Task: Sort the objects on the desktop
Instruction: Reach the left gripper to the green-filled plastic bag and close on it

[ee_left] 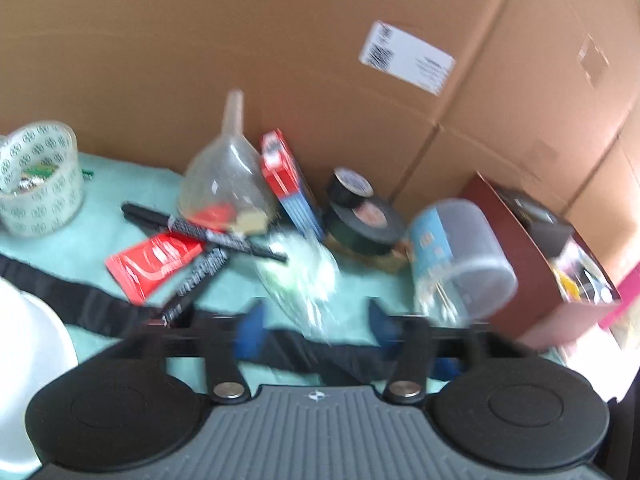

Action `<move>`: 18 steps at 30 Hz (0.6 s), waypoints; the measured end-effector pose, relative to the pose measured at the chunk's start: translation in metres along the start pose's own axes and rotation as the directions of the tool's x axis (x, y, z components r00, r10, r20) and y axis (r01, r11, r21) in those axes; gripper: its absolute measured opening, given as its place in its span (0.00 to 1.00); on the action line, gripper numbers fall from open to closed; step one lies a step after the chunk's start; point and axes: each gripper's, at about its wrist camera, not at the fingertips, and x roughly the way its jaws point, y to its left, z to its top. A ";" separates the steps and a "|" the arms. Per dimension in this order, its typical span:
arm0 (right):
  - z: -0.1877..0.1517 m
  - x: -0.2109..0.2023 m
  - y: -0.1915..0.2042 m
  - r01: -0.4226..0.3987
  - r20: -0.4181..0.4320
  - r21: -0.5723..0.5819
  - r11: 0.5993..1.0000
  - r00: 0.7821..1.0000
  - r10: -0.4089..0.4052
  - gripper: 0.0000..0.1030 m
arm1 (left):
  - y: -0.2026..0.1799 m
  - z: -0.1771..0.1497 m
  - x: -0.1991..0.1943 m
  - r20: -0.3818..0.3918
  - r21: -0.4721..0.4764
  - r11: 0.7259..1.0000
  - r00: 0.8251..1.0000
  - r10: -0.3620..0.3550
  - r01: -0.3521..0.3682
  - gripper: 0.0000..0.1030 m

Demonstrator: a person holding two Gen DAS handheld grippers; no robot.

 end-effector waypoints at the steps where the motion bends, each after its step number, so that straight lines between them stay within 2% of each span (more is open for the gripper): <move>1: 0.002 0.000 0.000 0.006 0.012 -0.001 1.000 1.000 -0.006 0.50 | 0.000 0.003 0.005 0.004 0.008 1.000 1.000 0.015 -0.015 0.64; 5: 0.010 0.023 -0.003 0.010 0.010 0.003 1.000 1.000 -0.010 0.50 | 0.003 0.011 0.027 -0.039 0.001 1.000 0.999 0.011 -0.011 0.62; 7: 0.013 0.035 -0.004 0.005 -0.002 0.007 1.000 1.000 -0.005 0.49 | 0.004 0.015 0.035 -0.048 -0.012 1.000 0.999 0.004 -0.005 0.58; 8: 0.014 0.041 -0.004 0.003 -0.010 0.006 1.000 1.000 -0.003 0.46 | 0.004 0.017 0.039 -0.052 -0.014 1.000 0.999 0.006 -0.006 0.48; 9: 0.015 0.047 -0.005 -0.001 -0.019 0.006 1.000 1.000 0.001 0.34 | 0.004 0.018 0.044 -0.061 -0.012 1.000 0.998 0.006 -0.007 0.34; 10: 0.016 0.051 -0.006 -0.014 -0.029 0.012 1.000 0.999 0.014 0.28 | 0.005 0.019 0.048 -0.075 -0.009 1.000 0.997 0.003 -0.004 0.25; 11: 0.017 0.055 -0.007 -0.029 -0.042 0.027 0.999 0.999 0.030 0.17 | 0.006 0.020 0.051 -0.088 -0.006 1.000 0.996 0.002 -0.002 0.07; 12: 0.017 0.056 -0.008 -0.033 -0.039 0.036 0.999 0.999 0.034 0.05 | 0.007 0.020 0.052 -0.094 -0.004 1.000 0.996 -0.006 0.005 0.01; 14: 0.017 0.054 -0.008 -0.042 -0.043 0.030 0.999 0.998 0.043 0.00 | 0.006 0.019 0.049 -0.091 0.009 1.000 0.996 -0.018 0.019 0.00; 18: 0.016 0.044 -0.004 -0.066 -0.037 0.017 0.998 0.997 0.067 0.00 | 0.001 0.014 0.034 -0.073 0.035 0.999 0.997 -0.030 0.032 0.00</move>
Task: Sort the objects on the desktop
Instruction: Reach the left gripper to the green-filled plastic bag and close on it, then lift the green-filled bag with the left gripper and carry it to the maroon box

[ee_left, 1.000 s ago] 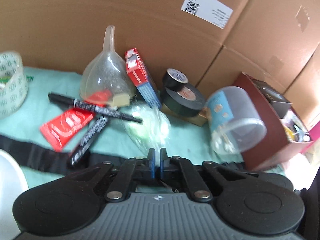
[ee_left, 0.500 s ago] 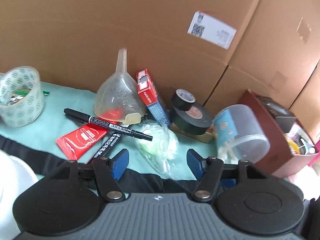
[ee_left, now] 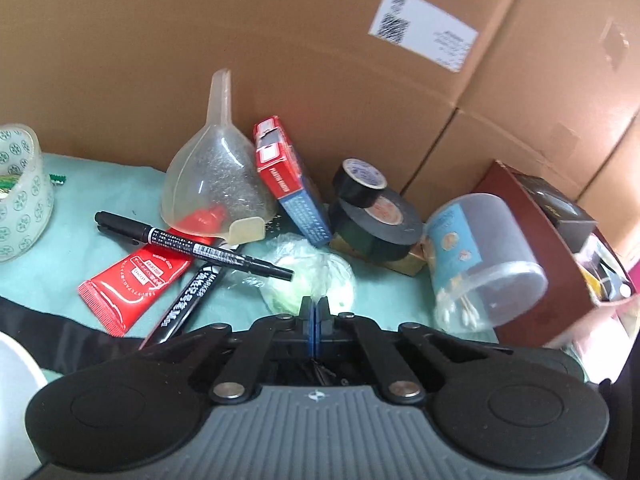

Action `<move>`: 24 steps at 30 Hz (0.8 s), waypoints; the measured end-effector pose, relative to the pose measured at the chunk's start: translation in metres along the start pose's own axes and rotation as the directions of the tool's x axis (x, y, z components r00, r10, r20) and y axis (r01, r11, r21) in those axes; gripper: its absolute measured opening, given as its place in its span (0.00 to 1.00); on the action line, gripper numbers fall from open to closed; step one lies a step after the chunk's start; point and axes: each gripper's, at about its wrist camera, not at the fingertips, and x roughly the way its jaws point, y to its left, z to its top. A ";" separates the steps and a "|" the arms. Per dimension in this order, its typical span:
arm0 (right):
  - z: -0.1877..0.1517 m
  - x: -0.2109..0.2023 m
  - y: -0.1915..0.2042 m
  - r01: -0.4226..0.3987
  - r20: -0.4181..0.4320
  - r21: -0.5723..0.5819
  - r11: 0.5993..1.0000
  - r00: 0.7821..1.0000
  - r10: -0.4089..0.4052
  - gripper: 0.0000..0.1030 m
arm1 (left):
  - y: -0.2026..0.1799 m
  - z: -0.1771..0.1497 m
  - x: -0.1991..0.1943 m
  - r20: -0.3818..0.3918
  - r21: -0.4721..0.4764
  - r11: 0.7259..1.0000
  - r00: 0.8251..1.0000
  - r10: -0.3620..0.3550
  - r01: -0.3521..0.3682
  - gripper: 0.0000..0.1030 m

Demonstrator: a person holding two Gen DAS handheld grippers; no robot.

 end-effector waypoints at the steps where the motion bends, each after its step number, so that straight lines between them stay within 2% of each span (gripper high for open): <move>1: -0.001 -0.004 0.002 -0.010 0.003 -0.006 1.000 1.000 0.010 0.00 | -0.001 -0.002 -0.005 0.001 -0.004 1.000 1.000 -0.009 0.009 0.00; 7: -0.010 -0.036 0.015 -0.050 -0.007 -0.050 0.998 0.999 0.049 0.00 | -0.014 -0.025 -0.040 -0.019 0.038 0.999 0.999 -0.028 0.029 0.00; 13: -0.038 -0.084 0.030 -0.091 -0.039 -0.062 0.994 0.995 0.088 0.00 | -0.022 -0.063 -0.069 -0.078 0.071 0.994 0.994 -0.079 0.084 0.00; 14: -0.044 -0.091 0.032 -0.090 -0.039 -0.067 0.994 0.995 0.087 0.00 | -0.022 -0.067 -0.072 -0.079 0.068 0.994 0.994 -0.078 0.083 0.02; 15: -0.050 -0.097 0.034 -0.080 -0.031 -0.070 0.994 0.996 0.078 0.01 | -0.022 -0.068 -0.072 -0.077 0.065 0.995 0.994 -0.074 0.079 0.11; 16: -0.053 -0.100 0.036 -0.067 -0.022 -0.074 0.995 0.998 0.066 0.04 | -0.022 -0.068 -0.071 -0.071 0.063 0.995 0.995 -0.070 0.075 0.20; 17: -0.055 -0.103 0.037 -0.050 -0.011 -0.077 0.996 0.999 0.049 0.17 | -0.022 -0.069 -0.071 -0.063 0.060 0.996 0.996 -0.059 0.063 0.44; 18: -0.055 -0.102 0.034 -0.029 0.003 -0.072 0.997 1.000 0.029 0.40 | -0.021 -0.069 -0.071 -0.053 0.055 0.998 0.998 -0.040 0.043 0.60; 21: -0.054 -0.096 0.029 0.016 0.036 -0.062 0.998 0.999 -0.014 0.60 | -0.018 -0.066 -0.069 -0.029 0.054 0.999 1.000 -0.006 0.007 0.63; 24: -0.053 -0.090 0.027 0.020 0.020 -0.065 0.998 1.000 -0.018 0.68 | -0.015 -0.061 -0.060 -0.058 0.039 0.999 0.998 -0.015 0.018 0.65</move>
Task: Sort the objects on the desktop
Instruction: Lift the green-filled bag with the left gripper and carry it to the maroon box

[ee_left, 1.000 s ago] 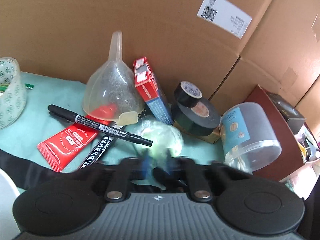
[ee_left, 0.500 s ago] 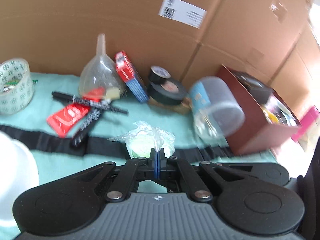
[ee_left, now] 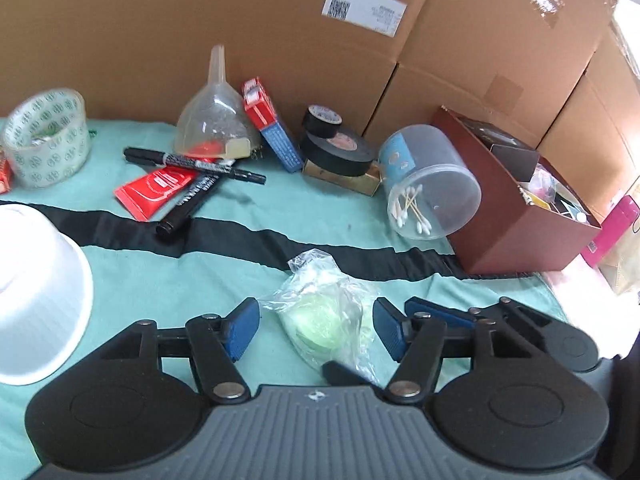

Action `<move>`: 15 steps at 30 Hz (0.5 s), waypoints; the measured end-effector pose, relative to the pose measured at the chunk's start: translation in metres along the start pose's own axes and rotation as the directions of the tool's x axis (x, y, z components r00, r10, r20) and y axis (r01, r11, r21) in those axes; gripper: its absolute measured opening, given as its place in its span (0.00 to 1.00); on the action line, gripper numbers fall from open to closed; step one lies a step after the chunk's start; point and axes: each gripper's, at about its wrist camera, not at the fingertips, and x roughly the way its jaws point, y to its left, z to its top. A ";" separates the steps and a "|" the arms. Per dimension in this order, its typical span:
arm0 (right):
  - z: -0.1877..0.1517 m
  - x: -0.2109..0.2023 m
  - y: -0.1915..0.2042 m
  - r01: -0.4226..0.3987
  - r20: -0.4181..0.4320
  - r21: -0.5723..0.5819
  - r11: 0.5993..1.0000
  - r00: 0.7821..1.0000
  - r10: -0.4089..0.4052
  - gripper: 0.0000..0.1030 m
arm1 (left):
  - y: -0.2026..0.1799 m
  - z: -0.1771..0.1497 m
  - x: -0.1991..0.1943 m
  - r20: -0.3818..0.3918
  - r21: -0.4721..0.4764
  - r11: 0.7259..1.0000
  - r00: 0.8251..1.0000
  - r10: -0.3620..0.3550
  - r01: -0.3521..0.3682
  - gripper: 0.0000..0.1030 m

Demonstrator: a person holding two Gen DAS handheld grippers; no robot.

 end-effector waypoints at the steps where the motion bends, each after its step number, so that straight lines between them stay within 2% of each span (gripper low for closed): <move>1: -0.001 0.003 0.000 -0.002 -0.012 0.003 1.000 1.000 0.002 0.69 | 0.001 0.001 0.004 -0.009 0.000 1.000 1.000 -0.007 0.007 0.66; 4: -0.001 0.014 0.001 -0.008 -0.044 0.017 1.000 0.999 0.009 0.70 | 0.000 0.001 0.014 -0.033 0.018 1.000 0.999 -0.006 0.007 0.67; 8: 0.004 0.021 0.000 -0.018 -0.045 0.041 0.999 0.999 0.020 0.70 | -0.003 0.001 0.017 -0.018 0.054 0.999 1.000 -0.005 0.006 0.68; 11: 0.007 0.026 0.003 -0.013 -0.052 0.040 0.999 0.999 0.015 0.69 | -0.006 -0.001 0.018 -0.015 0.092 0.996 1.000 0.003 -0.002 0.64; 14: 0.008 0.027 0.007 -0.011 -0.037 0.026 1.000 0.999 0.012 0.56 | -0.012 -0.004 0.018 -0.009 0.159 0.986 0.999 0.044 -0.042 0.57; 15: 0.007 0.027 0.008 -0.007 -0.037 0.026 1.000 0.999 0.008 0.56 | -0.013 -0.005 0.018 -0.008 0.168 0.985 0.999 0.041 -0.039 0.52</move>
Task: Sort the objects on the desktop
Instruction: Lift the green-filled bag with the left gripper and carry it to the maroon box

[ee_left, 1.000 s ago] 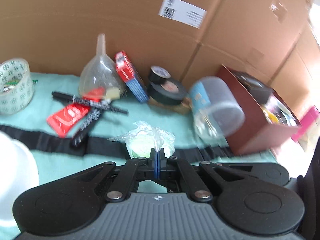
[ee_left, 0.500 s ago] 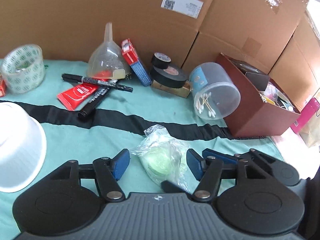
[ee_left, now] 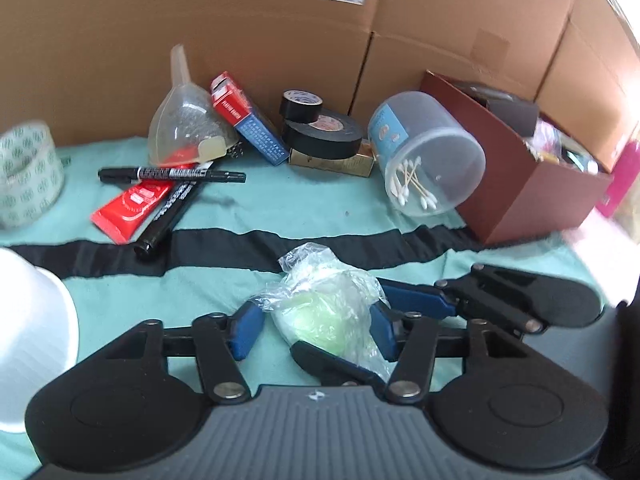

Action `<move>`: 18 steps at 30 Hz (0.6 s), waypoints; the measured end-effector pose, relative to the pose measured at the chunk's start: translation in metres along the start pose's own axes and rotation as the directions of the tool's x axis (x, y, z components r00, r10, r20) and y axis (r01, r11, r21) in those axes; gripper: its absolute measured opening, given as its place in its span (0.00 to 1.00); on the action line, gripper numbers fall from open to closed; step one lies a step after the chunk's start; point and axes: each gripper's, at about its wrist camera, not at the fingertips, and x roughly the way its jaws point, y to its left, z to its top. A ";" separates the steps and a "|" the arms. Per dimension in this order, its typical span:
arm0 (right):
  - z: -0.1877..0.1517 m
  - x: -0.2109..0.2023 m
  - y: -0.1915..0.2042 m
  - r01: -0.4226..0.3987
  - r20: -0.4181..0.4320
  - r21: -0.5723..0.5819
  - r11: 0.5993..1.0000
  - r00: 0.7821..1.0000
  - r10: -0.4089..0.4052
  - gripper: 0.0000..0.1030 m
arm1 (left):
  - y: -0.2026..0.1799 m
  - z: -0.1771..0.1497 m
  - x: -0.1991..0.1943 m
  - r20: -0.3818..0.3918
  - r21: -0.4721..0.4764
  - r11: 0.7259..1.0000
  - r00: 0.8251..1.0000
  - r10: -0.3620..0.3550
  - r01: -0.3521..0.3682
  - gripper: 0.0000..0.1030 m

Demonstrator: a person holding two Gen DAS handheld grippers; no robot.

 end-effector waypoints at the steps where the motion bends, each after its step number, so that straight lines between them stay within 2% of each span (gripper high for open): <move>1: 0.000 0.000 0.001 0.004 0.001 0.001 1.000 1.000 -0.004 0.56 | 0.001 0.000 0.000 -0.005 -0.012 1.000 1.000 -0.017 0.016 0.51; 9: -0.005 -0.012 0.005 0.033 0.008 0.017 0.999 0.999 -0.033 0.55 | -0.006 -0.003 -0.010 0.007 -0.020 1.000 1.000 -0.015 0.015 0.39; 18: -0.002 -0.055 0.003 0.101 0.097 -0.003 0.995 0.990 -0.100 0.55 | -0.033 0.009 -0.038 0.087 0.009 0.998 0.994 -0.066 0.066 0.38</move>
